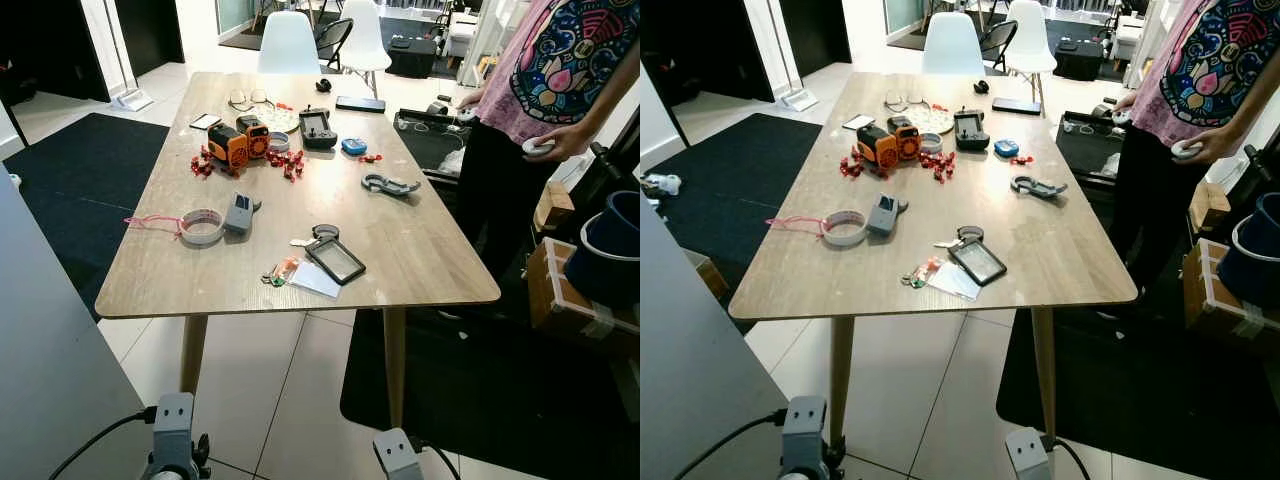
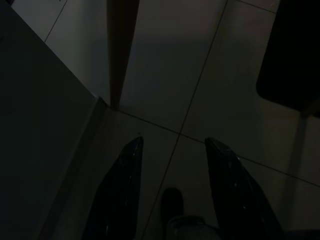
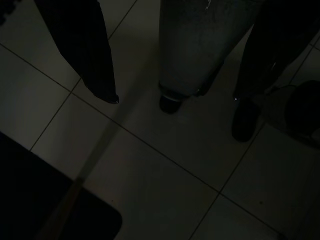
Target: Hang keys on a hook
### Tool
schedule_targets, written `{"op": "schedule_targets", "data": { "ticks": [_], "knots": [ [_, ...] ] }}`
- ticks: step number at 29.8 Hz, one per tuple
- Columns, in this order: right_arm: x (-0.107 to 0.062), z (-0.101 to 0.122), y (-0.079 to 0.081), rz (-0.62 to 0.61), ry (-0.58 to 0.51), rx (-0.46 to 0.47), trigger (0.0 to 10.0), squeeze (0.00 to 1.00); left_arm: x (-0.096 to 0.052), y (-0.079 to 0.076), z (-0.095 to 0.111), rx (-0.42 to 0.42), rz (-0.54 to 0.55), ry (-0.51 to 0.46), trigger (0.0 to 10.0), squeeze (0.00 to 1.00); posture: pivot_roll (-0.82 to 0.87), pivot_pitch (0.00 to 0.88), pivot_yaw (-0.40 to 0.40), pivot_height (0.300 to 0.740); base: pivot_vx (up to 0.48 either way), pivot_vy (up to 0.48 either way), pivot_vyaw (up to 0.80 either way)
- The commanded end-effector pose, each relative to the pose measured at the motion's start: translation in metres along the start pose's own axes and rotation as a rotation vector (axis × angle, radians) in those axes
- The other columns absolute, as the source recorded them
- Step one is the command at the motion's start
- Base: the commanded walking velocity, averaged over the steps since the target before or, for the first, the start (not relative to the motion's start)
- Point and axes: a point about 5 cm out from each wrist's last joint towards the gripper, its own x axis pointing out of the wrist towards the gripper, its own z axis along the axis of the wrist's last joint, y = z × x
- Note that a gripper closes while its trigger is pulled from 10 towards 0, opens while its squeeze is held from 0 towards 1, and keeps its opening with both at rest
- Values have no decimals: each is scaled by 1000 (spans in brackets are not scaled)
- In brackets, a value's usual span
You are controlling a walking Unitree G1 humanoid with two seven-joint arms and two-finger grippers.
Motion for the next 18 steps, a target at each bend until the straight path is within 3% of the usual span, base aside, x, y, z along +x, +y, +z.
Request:
{"op": "schedule_targets", "data": {
  "ticks": [1, 14, 18],
  "knots": [
    [-1, -3, -2, -5, 19, -1, 10000, 0, -1, -1, -2, 3, -6, 3, 10000, 0, 51, 13, -25, 740, 0, 0, 0],
    [0, -1, -5, -7, 15, -5, 10000, 0, -1, -3, 0, -12, -20, -11, 10000, 0, 48, 15, -26, 740, 0, 0, 0],
    [0, 0, -6, -30, 11, 14, 10000, 0, 0, -5, 3, -18, -25, -27, 10000, 0, 46, 16, -25, 740, 245, 0, 0]
  ]
}}
